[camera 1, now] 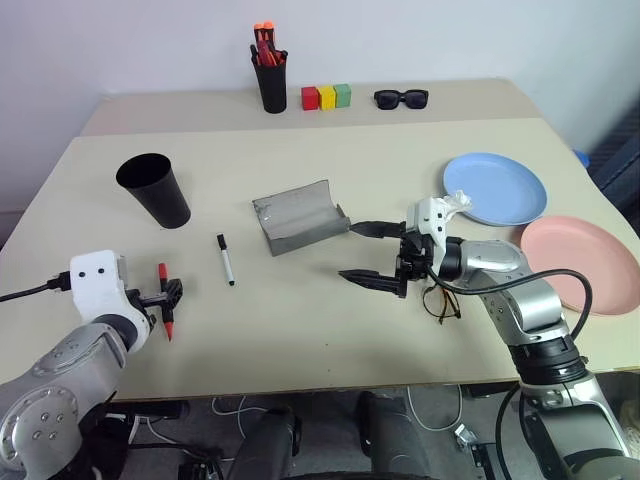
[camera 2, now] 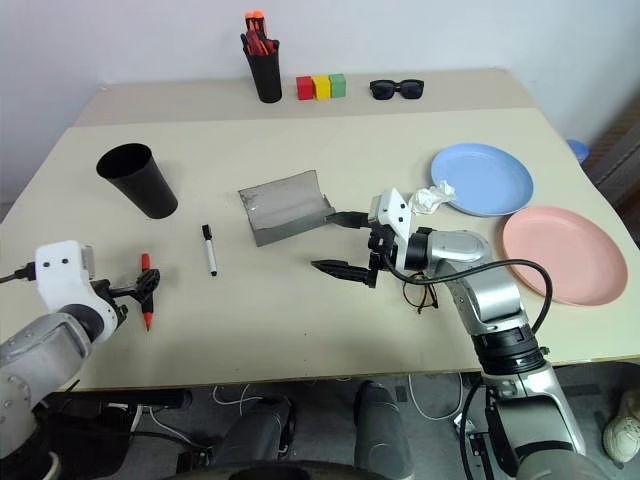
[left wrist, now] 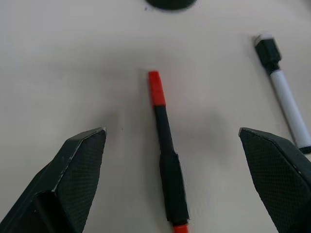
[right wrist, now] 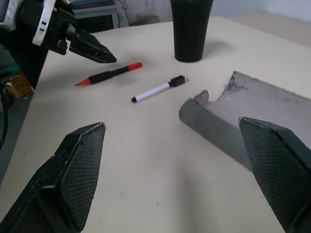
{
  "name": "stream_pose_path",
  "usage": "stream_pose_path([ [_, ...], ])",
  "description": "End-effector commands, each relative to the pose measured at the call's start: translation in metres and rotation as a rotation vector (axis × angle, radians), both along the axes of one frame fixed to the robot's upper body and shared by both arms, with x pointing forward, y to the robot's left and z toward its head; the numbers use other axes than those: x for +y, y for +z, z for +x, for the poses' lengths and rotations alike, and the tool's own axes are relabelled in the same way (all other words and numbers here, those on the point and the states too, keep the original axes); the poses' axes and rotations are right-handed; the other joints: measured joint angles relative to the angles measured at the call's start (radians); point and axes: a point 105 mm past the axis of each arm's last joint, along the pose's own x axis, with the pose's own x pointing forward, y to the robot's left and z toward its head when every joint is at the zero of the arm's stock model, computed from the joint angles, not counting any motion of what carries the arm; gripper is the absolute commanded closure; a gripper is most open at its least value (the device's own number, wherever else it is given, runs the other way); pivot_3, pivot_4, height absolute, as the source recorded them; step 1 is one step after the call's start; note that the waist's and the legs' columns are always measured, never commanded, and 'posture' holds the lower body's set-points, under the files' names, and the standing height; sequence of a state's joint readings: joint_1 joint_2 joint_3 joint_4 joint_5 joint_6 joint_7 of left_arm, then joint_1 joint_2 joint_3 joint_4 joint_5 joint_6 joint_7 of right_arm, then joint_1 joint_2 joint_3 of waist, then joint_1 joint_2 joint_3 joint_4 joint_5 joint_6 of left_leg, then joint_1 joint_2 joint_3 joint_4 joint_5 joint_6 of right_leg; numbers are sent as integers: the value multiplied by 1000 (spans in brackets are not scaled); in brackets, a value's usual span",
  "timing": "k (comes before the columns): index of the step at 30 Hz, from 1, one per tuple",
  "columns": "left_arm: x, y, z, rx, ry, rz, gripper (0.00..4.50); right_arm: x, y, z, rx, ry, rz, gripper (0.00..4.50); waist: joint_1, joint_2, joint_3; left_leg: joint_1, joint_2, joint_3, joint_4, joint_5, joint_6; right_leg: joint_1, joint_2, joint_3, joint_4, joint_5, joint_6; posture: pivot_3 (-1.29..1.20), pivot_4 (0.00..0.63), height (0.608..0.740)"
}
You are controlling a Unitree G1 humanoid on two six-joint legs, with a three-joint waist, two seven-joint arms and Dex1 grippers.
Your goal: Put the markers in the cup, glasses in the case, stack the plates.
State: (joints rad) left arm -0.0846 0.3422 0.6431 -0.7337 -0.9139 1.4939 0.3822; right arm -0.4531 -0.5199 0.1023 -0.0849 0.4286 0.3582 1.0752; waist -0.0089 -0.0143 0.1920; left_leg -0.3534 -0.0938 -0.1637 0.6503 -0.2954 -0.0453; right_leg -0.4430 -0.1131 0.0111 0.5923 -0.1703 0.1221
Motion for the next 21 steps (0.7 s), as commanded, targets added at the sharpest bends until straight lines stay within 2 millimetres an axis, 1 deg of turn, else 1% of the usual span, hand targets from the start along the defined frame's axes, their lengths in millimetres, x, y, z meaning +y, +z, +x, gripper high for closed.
stream_pose_path([
  [1, -3, -10, -2, 68, 6, -43, 0, 3, 15, -4, -67, 10, 20, 26, 0, 0, 0, 0, 0, 0, 0, 0, 0, 0, 0, 0, 0, 0, 0, 0, 150, 740],
  [4, -9, -16, -2, 85, -11, -87, 0, 1, 14, -3, -71, -6, 15, 26, -2, 0, 0, 0, 0, 0, 0, 0, 0, 0, 0, 0, 0, 0, 0, 0, 150, 740],
  [7, -7, -17, -1, 102, 0, -55, 0, 1, 13, -3, -71, -13, 14, 26, -1, 0, 0, 0, 0, 0, 0, 0, -1, 0, 0, 0, 0, 0, 0, 0, 150, 740],
  [10, -6, -20, -1, 117, 6, -39, 791, 0, 13, -3, -71, -17, 13, 0, -1, 0, 0, 0, 0, 0, 0, 0, -1, 0, 0, 0, 0, 0, 0, 0, 150, 740],
  [13, -6, -24, -4, 127, 12, -55, 2285, 0, 13, 0, -77, -24, 10, 0, -1, 0, 0, 0, 0, 0, 0, 0, -1, 0, 0, 0, 0, 0, 0, 0, 150, 740],
  [17, -3, -22, -4, 124, 9, -46, 4256, 1, 13, 1, -88, -27, 5, 0, 2, 0, 0, 0, 0, 1, 0, 0, -1, 0, 0, 1, 0, 0, 0, 0, 150, 740],
  [19, -3, -14, 0, 95, -8, -28, 4498, 1, 14, 2, -92, -28, 7, 0, 1, 0, 0, 0, 0, 1, 0, 0, -1, 0, 0, 1, 0, 0, 0, 0, 150, 740],
  [21, -7, 4, 8, 31, -70, 34, 4497, 1, 14, 3, -98, -30, 7, 0, 1, 0, 0, 0, 0, 1, 0, 0, -1, 0, 0, 1, 0, 0, 0, 0, 150, 740],
])
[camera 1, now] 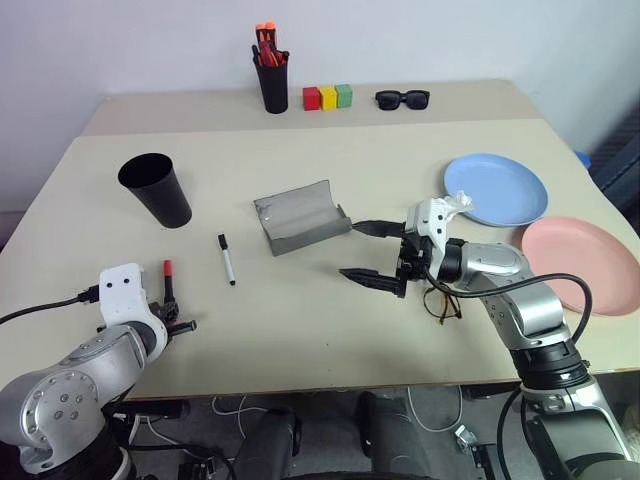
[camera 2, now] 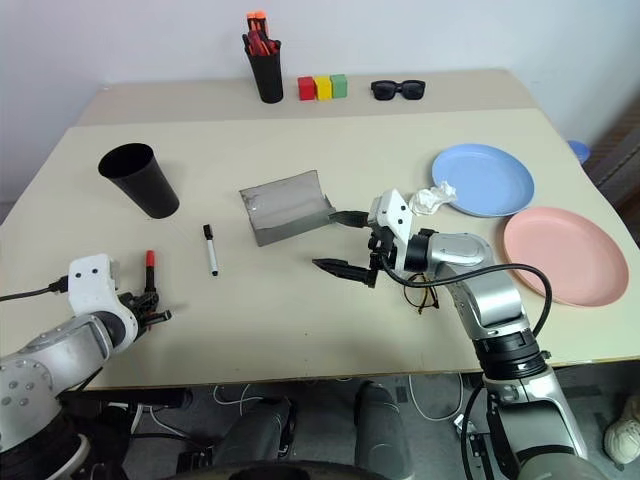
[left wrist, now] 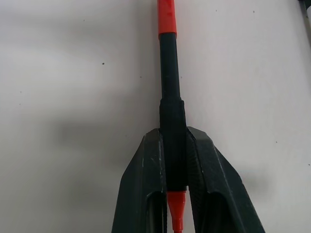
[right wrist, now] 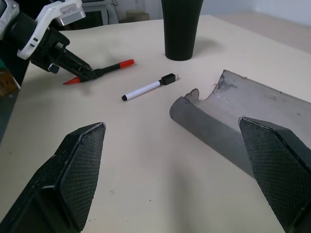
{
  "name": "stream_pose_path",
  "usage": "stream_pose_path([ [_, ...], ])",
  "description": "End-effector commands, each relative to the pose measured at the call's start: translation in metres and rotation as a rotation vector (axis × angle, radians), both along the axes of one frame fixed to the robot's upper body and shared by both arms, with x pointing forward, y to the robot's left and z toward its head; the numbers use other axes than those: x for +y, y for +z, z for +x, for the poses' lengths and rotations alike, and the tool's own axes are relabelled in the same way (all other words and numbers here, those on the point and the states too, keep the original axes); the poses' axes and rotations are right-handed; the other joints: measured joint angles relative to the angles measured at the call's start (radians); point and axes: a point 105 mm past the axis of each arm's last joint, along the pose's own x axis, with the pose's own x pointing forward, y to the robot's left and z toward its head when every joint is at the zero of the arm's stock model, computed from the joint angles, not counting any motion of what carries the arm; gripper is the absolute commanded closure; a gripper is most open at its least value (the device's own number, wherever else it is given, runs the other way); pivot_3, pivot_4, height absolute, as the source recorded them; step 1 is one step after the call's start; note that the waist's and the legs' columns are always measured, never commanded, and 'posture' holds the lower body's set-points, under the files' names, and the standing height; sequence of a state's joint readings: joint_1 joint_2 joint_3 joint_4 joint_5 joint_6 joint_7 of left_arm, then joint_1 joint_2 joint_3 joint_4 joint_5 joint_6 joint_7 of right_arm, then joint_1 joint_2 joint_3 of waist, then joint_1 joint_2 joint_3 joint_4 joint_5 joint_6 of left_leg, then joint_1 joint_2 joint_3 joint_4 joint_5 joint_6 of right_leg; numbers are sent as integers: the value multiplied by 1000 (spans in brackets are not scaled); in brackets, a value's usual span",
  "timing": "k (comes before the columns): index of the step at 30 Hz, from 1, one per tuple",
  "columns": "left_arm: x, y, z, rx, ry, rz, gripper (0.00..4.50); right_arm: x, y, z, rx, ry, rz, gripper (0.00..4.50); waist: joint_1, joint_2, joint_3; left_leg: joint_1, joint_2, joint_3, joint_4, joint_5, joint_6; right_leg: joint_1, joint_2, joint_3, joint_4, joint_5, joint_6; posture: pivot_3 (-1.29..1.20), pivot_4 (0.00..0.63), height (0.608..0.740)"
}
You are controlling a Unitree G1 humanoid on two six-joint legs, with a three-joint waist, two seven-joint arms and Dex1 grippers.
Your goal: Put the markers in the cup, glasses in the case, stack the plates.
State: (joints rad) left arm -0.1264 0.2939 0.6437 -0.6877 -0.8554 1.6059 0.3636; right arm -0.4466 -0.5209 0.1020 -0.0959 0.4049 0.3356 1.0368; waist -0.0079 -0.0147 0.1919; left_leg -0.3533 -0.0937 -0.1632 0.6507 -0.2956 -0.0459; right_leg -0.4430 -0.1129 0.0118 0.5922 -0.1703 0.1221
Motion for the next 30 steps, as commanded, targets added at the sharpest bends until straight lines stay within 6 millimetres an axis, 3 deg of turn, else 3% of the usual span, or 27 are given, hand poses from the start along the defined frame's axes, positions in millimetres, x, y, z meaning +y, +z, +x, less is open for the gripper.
stream_pose_path([
  [1, -5, 34, 13, -128, -102, 121, 4497, 3, 13, 1, -64, 11, 16, 0, -1, 0, 0, 0, 0, 0, 0, 0, 0, 0, 0, 0, 0, 0, 0, 0, 150, 740],
  [4, -36, 76, 30, -393, -285, 150, 4497, 3, 14, 2, -64, 14, 18, 0, 0, 0, 0, 0, 0, 0, 0, 0, 0, 0, 0, 0, 0, 0, 0, 0, 150, 740],
  [10, -64, 119, 45, -682, -495, 305, 4497, 5, 15, 4, -70, 18, 21, 0, -5, 0, 0, 0, 1, 3, -2, 0, 0, -1, 1, 1, -2, 1, -1, 0, 150, 740],
  [13, -53, 146, 59, -864, -464, 395, 4497, 6, 16, 6, -72, 19, 21, 0, -2, 0, 0, 0, 1, 3, -2, 0, 0, -1, 2, 1, -4, 2, -2, 0, 150, 740],
  [19, 23, 188, 88, -1023, -201, 478, 4497, 5, 19, 8, -81, 7, 21, 0, -4, 0, 0, -1, 2, 4, -2, 0, 0, -1, 2, 1, -6, 3, -3, 0, 150, 740],
  [23, 48, 191, 101, -1066, -116, 468, 4497, 5, 17, 6, -77, 2, 20, 0, -3, 0, 0, -1, 2, 4, -2, 1, -1, -1, 2, 1, -9, 3, -2, 0, 150, 740],
  [30, 53, 178, 128, -1126, -153, 385, 4497, 7, 22, 6, -89, 5, 25, 0, -2, 0, 0, -3, 1, 4, -1, 1, -1, 0, 2, 1, -11, 5, 0, 0, 150, 740],
])
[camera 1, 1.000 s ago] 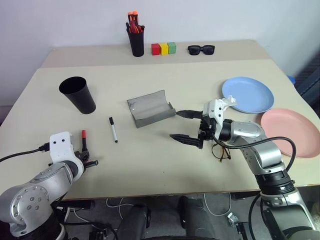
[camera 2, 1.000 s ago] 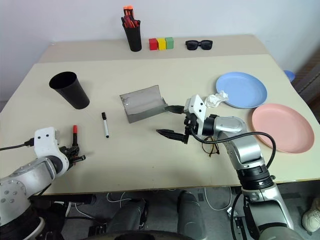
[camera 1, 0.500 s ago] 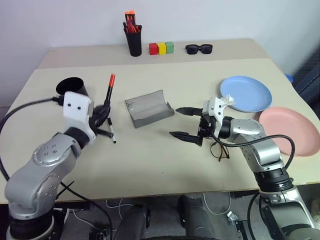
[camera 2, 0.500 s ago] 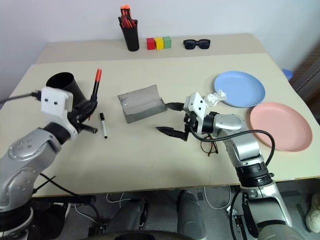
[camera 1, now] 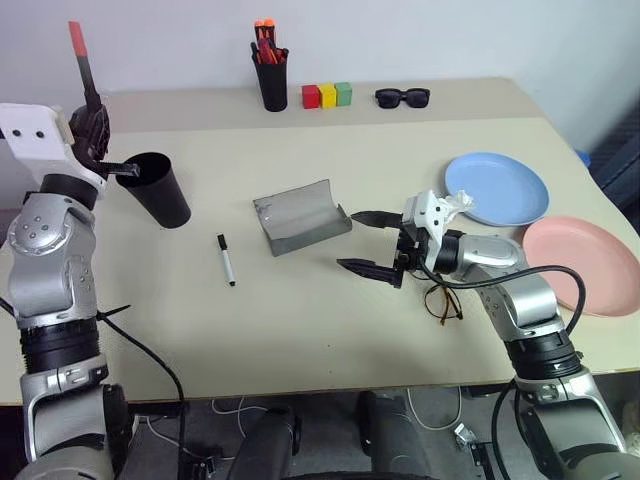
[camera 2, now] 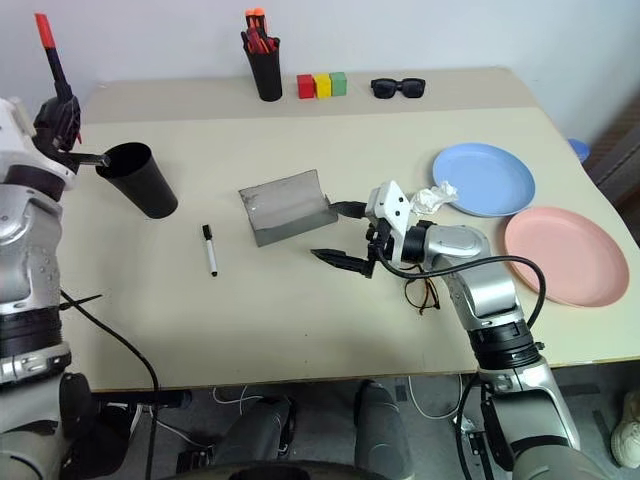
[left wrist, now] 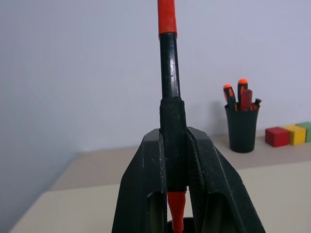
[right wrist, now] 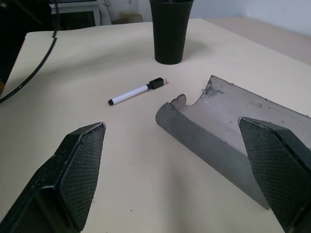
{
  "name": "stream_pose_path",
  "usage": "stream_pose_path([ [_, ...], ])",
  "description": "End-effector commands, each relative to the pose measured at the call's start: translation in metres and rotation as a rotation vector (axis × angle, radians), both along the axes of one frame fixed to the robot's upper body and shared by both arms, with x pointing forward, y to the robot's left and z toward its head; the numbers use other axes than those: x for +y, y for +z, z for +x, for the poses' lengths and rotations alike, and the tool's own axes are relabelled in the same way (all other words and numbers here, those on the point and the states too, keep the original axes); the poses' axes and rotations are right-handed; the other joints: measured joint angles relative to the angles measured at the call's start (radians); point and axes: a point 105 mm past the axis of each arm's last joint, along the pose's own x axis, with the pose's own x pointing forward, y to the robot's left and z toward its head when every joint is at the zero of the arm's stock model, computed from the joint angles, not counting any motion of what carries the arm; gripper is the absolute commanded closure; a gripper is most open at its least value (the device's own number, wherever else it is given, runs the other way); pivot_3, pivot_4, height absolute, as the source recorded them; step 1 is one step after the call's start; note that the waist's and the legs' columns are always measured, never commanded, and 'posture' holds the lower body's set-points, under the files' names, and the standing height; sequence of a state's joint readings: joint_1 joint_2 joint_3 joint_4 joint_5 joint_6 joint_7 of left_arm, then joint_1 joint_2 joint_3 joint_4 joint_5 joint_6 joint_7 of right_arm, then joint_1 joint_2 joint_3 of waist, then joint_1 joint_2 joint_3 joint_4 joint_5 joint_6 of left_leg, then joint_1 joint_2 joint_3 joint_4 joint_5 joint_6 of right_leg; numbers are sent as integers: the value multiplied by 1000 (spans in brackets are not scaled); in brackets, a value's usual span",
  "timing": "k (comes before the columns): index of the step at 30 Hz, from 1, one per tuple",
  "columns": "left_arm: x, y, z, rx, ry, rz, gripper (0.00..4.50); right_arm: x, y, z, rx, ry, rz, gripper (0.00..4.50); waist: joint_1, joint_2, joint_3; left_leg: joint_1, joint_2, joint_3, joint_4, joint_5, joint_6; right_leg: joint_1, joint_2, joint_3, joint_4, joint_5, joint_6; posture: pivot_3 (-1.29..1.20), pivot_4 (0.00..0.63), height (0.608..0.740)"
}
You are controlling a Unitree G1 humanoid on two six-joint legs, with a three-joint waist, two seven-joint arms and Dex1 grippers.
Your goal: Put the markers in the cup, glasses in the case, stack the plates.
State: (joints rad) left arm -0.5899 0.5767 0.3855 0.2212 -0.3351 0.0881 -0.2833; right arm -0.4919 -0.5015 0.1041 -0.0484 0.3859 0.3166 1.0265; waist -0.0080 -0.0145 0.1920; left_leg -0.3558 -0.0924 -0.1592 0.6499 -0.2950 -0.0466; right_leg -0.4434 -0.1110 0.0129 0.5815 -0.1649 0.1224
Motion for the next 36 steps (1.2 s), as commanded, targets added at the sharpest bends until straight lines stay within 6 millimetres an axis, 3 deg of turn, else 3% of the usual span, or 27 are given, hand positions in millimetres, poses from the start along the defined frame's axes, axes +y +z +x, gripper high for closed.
stream_pose_path([
  [1, 2, 7, 4, -76, -12, 34, 4497, 5, 17, -3, -65, 21, 20, 0, -2, 0, 0, 0, 0, 0, 0, 0, 0, 0, 0, 0, 0, 0, 0, 0, 150, 740],
  [5, 10, -4, 16, -62, 16, -3, 4497, 5, 15, -4, -65, 19, 11, 0, -6, 0, 0, 0, 0, 0, 0, 1, -1, 0, 0, 0, 0, 0, 0, 0, 150, 740],
  [14, 4, -30, 26, -17, -1, -17, 4497, 1, 16, -4, -69, 5, 4, 0, -4, 0, 0, 0, 0, 0, 0, 0, 0, 0, 0, 0, 0, 1, 0, 0, 150, 740],
  [15, 3, -30, 26, -21, -7, -14, 3484, 1, 17, -4, -69, 3, 4, 0, -4, 0, 0, 0, 0, 0, 0, 0, 0, 0, 0, 0, 0, 1, 0, 0, 150, 740],
  [17, 0, -28, 26, -31, -21, -11, 2780, 1, 17, -4, -70, 1, 3, 0, -4, 0, 0, 0, 0, 0, 0, 0, 0, 0, 0, 0, 0, 1, 0, 0, 150, 740],
  [22, -3, -22, 23, -51, -38, 7, 159, 1, 16, -4, -68, 0, 4, 0, -5, 0, 0, 0, 0, 0, 0, 0, 0, 0, 0, 0, 0, 1, 0, 0, 150, 740],
  [28, -19, -5, 10, -78, -103, 23, 32, 2, 16, -3, -73, -2, 4, 0, -5, 0, 0, 0, 0, 0, 0, 0, 0, 0, 0, 0, 0, 1, 0, 0, 150, 740],
  [32, -58, 6, -11, 14, -206, -4, 32, 1, 15, -3, -68, -6, 7, 0, -8, 0, 0, 0, 1, 0, 0, -1, 1, -1, 0, 1, 1, 1, 0, 0, 150, 740],
  [36, -80, -25, -28, 300, -169, -9, 32, 1, 15, -2, -66, -4, 8, 0, -6, 0, 0, 0, 1, 0, 0, -1, 2, 0, 0, 2, 2, 1, 0, 0, 150, 740],
])
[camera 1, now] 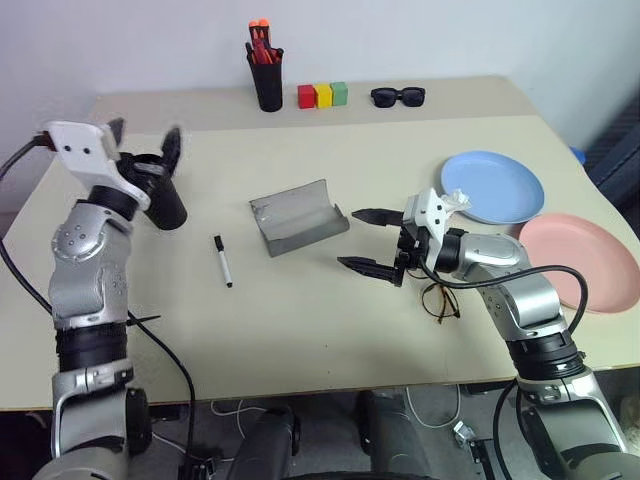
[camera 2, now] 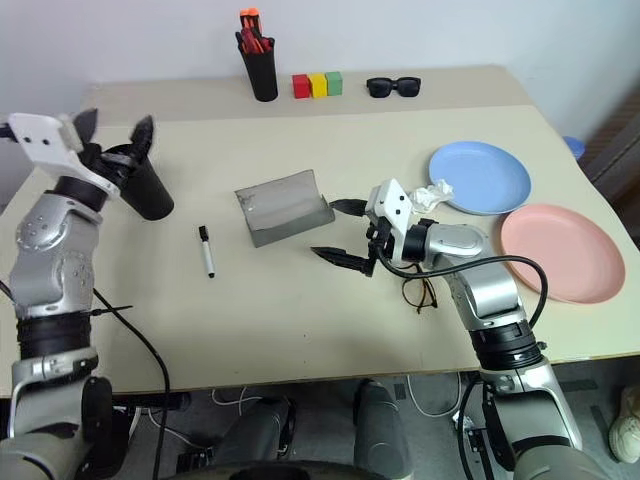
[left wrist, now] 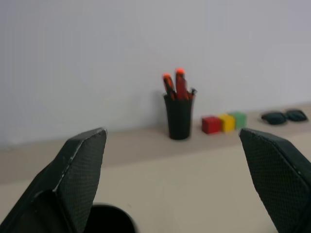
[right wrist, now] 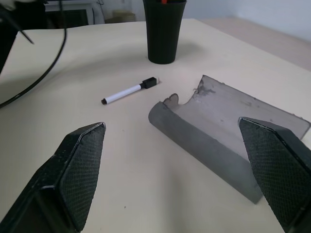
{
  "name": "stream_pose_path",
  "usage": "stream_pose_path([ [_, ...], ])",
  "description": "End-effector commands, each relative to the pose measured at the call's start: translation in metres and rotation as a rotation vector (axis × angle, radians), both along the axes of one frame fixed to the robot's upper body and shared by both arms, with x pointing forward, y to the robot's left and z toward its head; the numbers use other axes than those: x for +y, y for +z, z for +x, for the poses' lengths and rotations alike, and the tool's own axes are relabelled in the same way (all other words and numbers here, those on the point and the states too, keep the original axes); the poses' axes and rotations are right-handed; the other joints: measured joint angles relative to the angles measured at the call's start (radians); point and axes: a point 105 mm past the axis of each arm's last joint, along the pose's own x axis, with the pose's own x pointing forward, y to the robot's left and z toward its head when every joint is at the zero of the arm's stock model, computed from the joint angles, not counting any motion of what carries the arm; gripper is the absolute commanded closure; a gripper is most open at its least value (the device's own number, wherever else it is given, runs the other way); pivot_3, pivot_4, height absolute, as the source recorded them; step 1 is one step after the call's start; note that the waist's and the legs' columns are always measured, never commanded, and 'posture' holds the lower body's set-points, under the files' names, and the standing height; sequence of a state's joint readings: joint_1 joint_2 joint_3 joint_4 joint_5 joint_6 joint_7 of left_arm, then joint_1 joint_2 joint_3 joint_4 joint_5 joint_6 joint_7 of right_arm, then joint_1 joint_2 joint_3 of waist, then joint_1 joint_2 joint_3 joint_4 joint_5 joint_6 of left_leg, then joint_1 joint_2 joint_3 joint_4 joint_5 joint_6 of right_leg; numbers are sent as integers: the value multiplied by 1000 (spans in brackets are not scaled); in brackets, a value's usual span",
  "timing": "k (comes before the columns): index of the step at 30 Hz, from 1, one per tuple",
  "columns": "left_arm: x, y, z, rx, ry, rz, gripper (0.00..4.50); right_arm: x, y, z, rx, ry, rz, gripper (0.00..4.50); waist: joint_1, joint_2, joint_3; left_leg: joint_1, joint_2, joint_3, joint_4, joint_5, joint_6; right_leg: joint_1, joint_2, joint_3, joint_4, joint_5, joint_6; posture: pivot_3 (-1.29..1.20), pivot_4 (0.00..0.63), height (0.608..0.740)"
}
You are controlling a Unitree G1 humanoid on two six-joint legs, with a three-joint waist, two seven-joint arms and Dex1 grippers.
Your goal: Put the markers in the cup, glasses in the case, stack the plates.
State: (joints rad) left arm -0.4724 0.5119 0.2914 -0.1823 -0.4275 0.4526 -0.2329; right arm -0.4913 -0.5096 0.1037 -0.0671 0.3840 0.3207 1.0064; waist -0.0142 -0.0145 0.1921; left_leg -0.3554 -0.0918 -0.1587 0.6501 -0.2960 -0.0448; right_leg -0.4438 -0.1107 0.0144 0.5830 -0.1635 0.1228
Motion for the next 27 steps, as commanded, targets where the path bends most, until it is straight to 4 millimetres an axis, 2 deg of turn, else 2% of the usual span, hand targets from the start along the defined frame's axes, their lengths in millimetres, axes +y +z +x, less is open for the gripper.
stream_pose_path([
  [1, -11, -16, -18, 201, 63, 30, 32, 2, 12, -2, -49, 13, 15, 0, 0, 0, 0, 0, 0, 0, 0, 0, 0, 0, 0, 0, 1, 0, 0, 0, 150, 740],
  [6, -12, -50, -31, 448, 232, 17, 32, 5, 10, -1, -45, 21, 20, 0, 0, 0, 0, 1, 0, 0, 0, 0, 0, 0, 3, 1, 1, 0, 0, 0, 150, 740],
  [9, -9, -73, -31, 568, 294, -36, 32, 7, 10, -1, -45, 26, 22, 0, 1, 0, 0, 1, 0, 0, 0, 0, -1, 0, 3, 1, 1, 0, -1, 0, 150, 740],
  [12, -11, -87, -24, 640, 308, -119, 32, 8, 9, -1, -46, 30, 22, 0, 3, 0, 0, 1, 0, 0, 1, 1, -2, 0, 4, 2, 1, 0, -1, 0, 150, 740],
  [16, -26, -93, -10, 684, 247, -171, 32, 8, 9, -2, -44, 30, 23, 0, 4, 0, 0, 1, 1, 0, 1, 2, -4, 0, 4, 2, 1, 1, -1, 0, 150, 740],
  [19, -32, -101, -1, 728, 230, -148, 32, 6, 9, -3, -46, 23, 17, 0, 3, 0, 0, 1, 0, 0, 1, 2, -5, 0, 4, 2, 0, 1, -1, 0, 150, 740],
  [24, -29, -115, 4, 779, 265, -179, 32, 3, 7, -3, -47, 4, 16, 0, 1, 0, 0, 1, 1, 0, 0, 3, -6, 0, 4, 2, 0, 1, -1, 0, 150, 740],
  [27, -33, -123, 5, 799, 238, -195, 32, 0, 6, -3, -47, -8, 14, 0, 3, 0, 0, 1, 1, 0, 1, 3, -6, 0, 4, 2, 0, 1, -1, 0, 150, 740],
])
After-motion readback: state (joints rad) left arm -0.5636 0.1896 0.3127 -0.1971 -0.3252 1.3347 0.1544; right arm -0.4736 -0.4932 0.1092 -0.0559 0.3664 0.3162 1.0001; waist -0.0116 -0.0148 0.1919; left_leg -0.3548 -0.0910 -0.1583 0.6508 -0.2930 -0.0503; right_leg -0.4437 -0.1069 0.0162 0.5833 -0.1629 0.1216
